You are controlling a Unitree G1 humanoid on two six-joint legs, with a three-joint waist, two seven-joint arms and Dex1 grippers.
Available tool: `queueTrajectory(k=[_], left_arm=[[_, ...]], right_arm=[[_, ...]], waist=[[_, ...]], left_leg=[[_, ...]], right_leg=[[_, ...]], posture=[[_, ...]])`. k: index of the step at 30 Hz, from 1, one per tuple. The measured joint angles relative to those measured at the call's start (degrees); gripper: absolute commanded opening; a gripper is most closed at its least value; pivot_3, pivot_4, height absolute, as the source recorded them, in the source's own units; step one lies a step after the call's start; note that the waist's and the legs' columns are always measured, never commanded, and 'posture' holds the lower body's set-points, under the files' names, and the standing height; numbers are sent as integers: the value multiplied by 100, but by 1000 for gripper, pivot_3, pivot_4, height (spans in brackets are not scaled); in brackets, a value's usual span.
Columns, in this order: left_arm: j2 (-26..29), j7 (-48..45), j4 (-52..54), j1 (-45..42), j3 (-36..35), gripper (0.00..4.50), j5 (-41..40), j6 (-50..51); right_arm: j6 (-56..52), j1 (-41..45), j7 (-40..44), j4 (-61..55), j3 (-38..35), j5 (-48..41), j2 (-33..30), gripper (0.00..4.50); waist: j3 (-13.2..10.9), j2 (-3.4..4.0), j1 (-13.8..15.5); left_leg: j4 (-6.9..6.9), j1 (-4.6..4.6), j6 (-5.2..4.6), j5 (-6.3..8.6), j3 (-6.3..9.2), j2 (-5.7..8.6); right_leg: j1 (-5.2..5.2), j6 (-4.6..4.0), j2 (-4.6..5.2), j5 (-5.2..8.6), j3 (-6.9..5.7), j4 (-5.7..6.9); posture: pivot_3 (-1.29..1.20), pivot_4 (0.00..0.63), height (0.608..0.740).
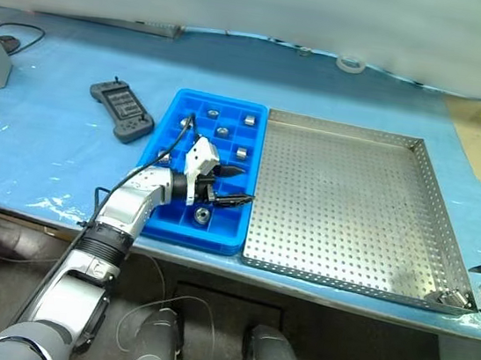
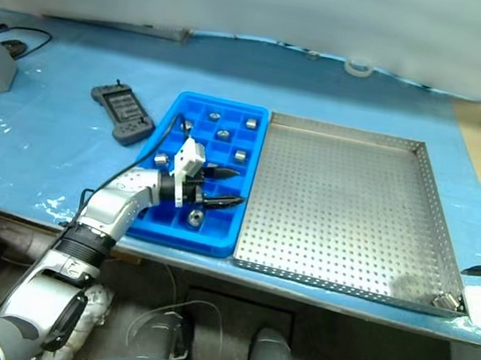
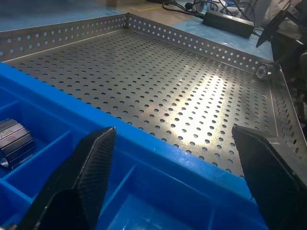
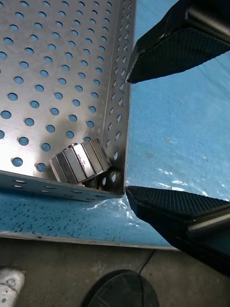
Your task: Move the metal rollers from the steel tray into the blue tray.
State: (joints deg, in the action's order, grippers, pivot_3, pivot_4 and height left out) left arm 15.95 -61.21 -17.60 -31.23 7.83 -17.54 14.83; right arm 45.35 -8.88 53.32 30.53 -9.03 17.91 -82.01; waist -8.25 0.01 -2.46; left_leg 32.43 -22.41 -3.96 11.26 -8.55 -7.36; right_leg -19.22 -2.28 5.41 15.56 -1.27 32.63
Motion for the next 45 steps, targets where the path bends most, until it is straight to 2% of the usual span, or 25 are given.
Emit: queueTrajectory(k=[7, 16, 27, 38, 45], left_arm=[[9, 25, 9, 25, -8, 4071, -8, 0], [135, 88, 14, 65, -82, 4071, -13, 3], [136, 102, 13, 73, -91, 4071, -13, 0], [143, 127, 13, 78, -118, 4071, -15, -4], [162, 145, 19, 98, -140, 4071, -19, -4]], right_arm=[[181, 833, 49, 41, 758, 17, 99, 3575], [494, 1227, -32, 539, 1163, 183, 29, 3575], [622, 1382, 23, 684, 1319, 181, 6, 3575], [633, 878, 29, 438, 1248, -264, -136, 3575], [486, 1113, 62, 177, 1418, -251, 142, 3575]], waist=[[0, 0, 15], [-1, -7, 25], [-1, -8, 26], [-1, -7, 52], [-2, -8, 62]], left_leg=[[4, -4, -5, 3, 0, -1], [31, -16, -25, 15, 0, -2], [32, -18, -26, 16, 0, -2], [29, -20, -28, 17, 1, -4], [29, -21, -29, 18, 1, -4]], right_leg=[[0, 0, 0, 0, -1, 2], [2, -4, 2, -2, -1, 2], [2, -6, 2, -3, -1, 3], [0, -6, 2, -3, -4, 2], [0, -6, 2, -3, -4, 1]], posture=[[-252, 150, 740], [-229, 150, 740], [-225, 150, 740], [-222, 150, 740], [-209, 150, 740]])
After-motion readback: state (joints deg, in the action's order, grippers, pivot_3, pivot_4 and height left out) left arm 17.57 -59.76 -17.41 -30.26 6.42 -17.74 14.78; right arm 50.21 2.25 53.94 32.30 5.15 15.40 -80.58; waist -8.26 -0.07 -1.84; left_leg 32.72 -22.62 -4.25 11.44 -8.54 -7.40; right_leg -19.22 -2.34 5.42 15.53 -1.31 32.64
